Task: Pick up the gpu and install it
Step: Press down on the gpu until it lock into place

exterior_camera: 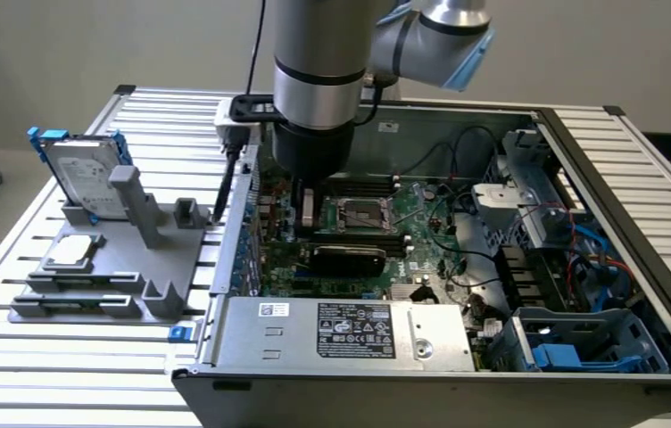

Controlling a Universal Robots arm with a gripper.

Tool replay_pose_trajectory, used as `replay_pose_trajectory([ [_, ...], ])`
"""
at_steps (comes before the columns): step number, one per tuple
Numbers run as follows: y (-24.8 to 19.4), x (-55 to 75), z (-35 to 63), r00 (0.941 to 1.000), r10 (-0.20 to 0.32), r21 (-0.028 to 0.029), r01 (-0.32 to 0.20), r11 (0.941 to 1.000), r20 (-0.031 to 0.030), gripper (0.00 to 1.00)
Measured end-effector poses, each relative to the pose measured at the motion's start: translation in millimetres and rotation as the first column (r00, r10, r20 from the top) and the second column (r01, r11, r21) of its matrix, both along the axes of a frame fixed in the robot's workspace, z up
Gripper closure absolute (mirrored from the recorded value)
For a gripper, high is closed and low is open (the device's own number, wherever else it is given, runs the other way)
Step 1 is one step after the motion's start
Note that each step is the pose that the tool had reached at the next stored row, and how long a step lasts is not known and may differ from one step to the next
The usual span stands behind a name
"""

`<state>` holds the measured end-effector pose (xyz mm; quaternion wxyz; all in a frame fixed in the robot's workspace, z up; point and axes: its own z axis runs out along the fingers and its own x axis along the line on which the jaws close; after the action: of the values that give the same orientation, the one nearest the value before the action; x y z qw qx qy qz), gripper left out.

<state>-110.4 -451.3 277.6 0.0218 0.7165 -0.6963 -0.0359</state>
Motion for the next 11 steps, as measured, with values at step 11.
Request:
replay_pose_trajectory([
  [11,0.0,-9.2,3.4,0.9996,-0.001,-0.0198,0.000,0.9998,-0.0289,0.89],
])
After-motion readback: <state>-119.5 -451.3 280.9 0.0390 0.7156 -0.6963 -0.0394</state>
